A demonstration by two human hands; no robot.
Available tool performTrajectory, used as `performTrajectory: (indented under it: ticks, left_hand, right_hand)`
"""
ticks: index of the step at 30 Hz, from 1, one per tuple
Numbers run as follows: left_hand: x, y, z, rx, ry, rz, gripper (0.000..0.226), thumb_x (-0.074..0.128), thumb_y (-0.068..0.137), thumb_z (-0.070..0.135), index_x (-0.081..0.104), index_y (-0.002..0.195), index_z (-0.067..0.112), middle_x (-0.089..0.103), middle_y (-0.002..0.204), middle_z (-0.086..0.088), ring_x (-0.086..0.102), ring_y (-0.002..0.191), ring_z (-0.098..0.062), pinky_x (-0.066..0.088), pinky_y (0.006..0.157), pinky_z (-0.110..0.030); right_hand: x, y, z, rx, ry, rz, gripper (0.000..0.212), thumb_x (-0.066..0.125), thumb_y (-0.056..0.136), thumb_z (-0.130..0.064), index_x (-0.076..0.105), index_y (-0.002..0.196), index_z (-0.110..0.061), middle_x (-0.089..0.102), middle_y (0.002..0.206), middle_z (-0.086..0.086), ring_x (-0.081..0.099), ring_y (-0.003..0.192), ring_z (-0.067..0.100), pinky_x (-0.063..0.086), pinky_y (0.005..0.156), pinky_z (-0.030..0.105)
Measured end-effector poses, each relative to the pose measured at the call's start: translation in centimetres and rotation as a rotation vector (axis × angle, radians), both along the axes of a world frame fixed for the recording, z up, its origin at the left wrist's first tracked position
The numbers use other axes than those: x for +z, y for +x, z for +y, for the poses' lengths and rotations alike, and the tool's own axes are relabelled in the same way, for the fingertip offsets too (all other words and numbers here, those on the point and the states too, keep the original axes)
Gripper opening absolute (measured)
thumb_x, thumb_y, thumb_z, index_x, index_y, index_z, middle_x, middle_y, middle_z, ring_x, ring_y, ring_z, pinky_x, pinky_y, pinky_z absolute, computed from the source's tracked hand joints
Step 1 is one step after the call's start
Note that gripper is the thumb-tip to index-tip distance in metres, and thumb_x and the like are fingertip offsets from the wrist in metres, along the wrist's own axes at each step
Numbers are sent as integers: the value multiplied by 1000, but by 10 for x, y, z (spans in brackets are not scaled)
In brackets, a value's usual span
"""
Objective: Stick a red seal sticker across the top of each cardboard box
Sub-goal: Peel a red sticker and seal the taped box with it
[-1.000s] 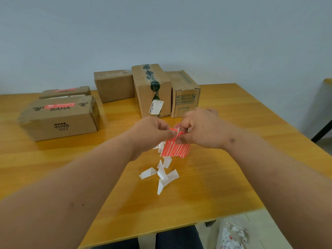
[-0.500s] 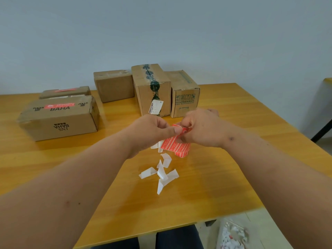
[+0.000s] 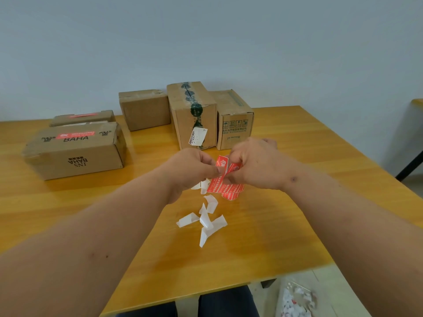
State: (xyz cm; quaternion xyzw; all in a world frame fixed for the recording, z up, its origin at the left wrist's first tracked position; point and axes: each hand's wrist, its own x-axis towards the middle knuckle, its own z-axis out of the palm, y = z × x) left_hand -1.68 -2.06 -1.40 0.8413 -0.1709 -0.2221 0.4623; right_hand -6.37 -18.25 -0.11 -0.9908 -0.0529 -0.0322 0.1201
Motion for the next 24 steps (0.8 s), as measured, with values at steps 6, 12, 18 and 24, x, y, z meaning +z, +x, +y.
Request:
performTrajectory:
  ticks: [6, 12, 18, 24]
  left_hand:
    - [-2, 2, 1, 18, -40, 29, 17, 70, 87, 23, 68, 74, 12, 61, 70, -2, 51, 75, -17, 41, 79, -35]
    - [2, 0, -1, 35, -34, 12, 23, 69, 87, 34, 71, 81, 12, 71, 91, -6, 60, 94, -17, 41, 73, -24]
    - [1, 1, -2, 21, 7, -42, 28, 68, 88, 31, 69, 88, 2, 69, 96, -17, 61, 94, -26, 40, 64, -22]
    - [-6, 2, -5, 116, -5, 3, 21, 66, 90, 27, 66, 78, 10, 60, 72, -4, 50, 73, -16, 40, 65, -29]
  right_hand:
    - [1, 0, 0, -28, 12, -5, 28, 69, 80, -50, 70, 73, -23, 61, 83, -10, 46, 95, 9, 21, 103, 42]
    - [5, 0, 1, -54, 112, 63, 22, 73, 78, -44, 67, 66, -26, 66, 81, -10, 49, 82, -1, 22, 102, 39]
    - [5, -4, 2, -49, 49, 57, 36, 70, 80, -47, 57, 55, -26, 63, 74, -8, 51, 82, 3, 22, 101, 37]
    - [5, -9, 4, -16, 25, 3, 39, 70, 80, -34, 50, 49, -22, 63, 73, -6, 52, 93, 9, 20, 102, 42]
